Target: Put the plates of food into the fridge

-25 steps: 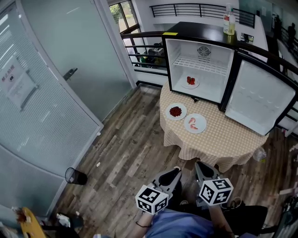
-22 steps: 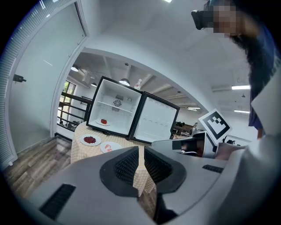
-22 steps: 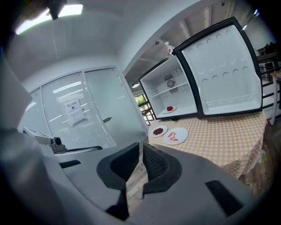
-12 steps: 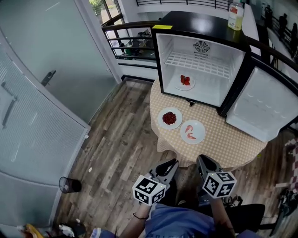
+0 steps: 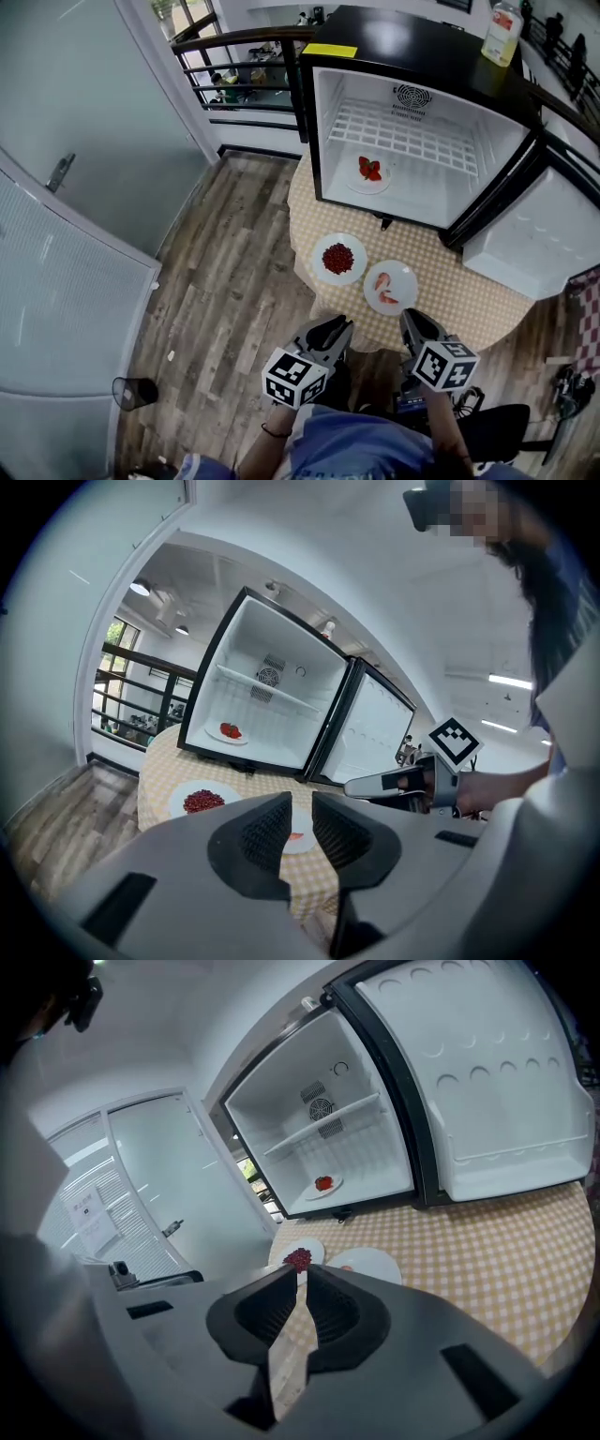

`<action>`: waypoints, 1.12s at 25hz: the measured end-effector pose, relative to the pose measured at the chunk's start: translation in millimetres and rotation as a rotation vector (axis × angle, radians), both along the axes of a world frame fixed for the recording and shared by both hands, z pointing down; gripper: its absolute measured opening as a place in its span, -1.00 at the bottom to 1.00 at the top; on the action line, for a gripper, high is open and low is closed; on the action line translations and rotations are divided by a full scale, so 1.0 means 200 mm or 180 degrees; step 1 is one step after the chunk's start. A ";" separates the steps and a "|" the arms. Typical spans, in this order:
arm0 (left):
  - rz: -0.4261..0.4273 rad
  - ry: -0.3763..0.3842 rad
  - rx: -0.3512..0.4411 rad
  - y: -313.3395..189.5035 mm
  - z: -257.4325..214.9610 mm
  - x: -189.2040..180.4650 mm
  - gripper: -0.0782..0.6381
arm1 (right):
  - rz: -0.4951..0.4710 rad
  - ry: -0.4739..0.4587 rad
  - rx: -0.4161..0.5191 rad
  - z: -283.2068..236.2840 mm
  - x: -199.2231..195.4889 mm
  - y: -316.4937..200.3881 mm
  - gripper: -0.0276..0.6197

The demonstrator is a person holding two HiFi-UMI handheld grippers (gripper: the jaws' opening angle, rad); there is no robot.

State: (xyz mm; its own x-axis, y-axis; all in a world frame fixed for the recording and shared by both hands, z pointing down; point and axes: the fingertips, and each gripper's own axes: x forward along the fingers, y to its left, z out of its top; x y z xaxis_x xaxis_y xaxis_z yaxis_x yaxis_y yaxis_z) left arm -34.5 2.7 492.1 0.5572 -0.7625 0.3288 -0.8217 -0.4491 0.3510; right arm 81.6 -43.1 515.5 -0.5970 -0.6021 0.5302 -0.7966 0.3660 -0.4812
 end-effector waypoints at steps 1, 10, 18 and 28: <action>0.0033 -0.0006 -0.0023 -0.03 0.03 -0.02 -0.57 | 0.0042 0.0014 -0.0027 0.02 0.00 -0.03 -0.79; 0.0584 0.0012 -0.0346 -0.23 0.30 0.00 -0.44 | 0.0571 0.0094 -0.0160 0.14 0.14 -0.17 -0.79; 0.0863 -0.0004 -0.0729 -0.32 0.55 0.13 -0.41 | 0.0688 0.0097 -0.0424 0.34 0.26 -0.23 -0.63; 0.0581 -0.0125 -0.1158 -0.41 0.75 0.17 -0.30 | 0.0453 0.0260 -0.0823 0.68 0.27 -0.27 -0.50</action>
State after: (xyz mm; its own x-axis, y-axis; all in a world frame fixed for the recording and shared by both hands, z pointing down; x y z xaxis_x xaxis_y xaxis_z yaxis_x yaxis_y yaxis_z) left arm -0.5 -79.4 642.8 0.6543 -0.4823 0.5825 -0.7559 -0.4411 0.4838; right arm 135.0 -96.5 651.2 -0.4654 -0.5155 0.7195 -0.8709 0.1215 -0.4762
